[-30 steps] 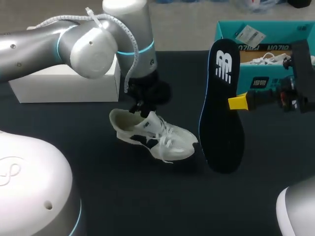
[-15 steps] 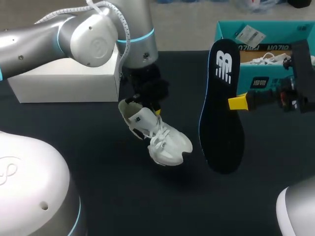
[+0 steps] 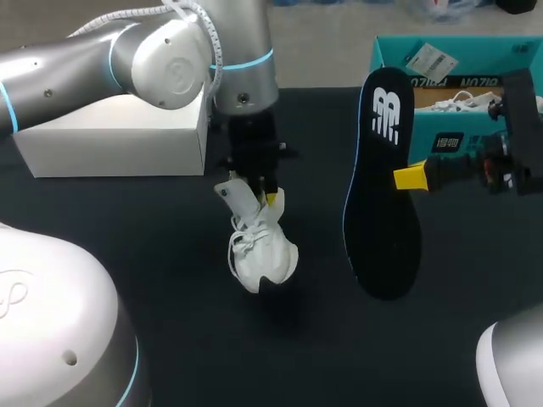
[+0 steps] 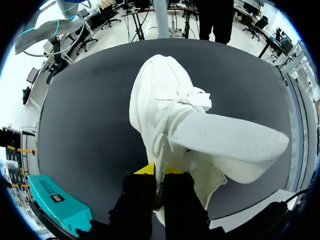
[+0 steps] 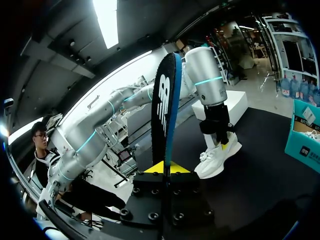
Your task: Take the shoe out of the shoebox, open the shoe tongue, remove and reinsert the insole, then place the shoe into the shoebox
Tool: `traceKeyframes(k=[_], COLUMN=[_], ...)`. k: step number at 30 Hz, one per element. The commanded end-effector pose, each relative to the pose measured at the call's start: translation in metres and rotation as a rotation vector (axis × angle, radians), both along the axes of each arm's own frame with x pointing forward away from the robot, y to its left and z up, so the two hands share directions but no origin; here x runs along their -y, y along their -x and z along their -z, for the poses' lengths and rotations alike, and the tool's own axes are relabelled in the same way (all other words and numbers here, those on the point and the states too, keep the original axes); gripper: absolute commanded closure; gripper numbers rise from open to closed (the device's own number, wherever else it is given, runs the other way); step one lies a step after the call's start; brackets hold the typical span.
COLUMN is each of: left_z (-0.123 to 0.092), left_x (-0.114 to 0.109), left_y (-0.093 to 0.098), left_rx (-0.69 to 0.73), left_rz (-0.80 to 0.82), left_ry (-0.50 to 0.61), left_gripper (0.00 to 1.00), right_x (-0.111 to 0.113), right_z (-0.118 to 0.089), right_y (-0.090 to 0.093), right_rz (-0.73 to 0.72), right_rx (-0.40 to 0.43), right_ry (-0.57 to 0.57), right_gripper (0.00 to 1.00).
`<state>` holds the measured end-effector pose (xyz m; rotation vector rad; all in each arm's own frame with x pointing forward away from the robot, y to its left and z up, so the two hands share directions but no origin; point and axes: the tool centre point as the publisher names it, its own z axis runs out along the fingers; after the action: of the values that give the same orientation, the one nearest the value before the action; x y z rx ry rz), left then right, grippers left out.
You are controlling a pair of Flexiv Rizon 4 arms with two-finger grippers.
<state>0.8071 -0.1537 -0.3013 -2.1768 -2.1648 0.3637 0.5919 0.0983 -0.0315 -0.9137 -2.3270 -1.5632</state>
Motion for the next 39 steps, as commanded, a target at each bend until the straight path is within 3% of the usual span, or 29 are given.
traceKeyframes(k=[1,14,27,39], left_z=[0.005,0.029,0.042,0.066], left_x=[0.015,0.044,0.046,0.062], left_y=[0.000,0.015,0.023,0.031], left_rx=[0.082,0.123,0.067,0.027], left_rz=[0.073,0.049,0.130,0.195], left_ry=[-0.052,-0.121,-0.159,-0.177], left_gripper=[1.00,1.00,1.00,1.00], right_x=[-0.003,-0.003,-0.003,-0.003], right_z=[-0.001,-0.001,-0.001,-0.001], right_y=[-0.005,-0.005,-0.005,-0.005], right_rz=[-0.006,-0.006,-0.006,-0.006], right_rx=[-0.005,-0.005,-0.005,-0.005], right_ry=[0.004,0.004,0.004,0.004], right_gripper=[1.00,1.00,1.00,1.00])
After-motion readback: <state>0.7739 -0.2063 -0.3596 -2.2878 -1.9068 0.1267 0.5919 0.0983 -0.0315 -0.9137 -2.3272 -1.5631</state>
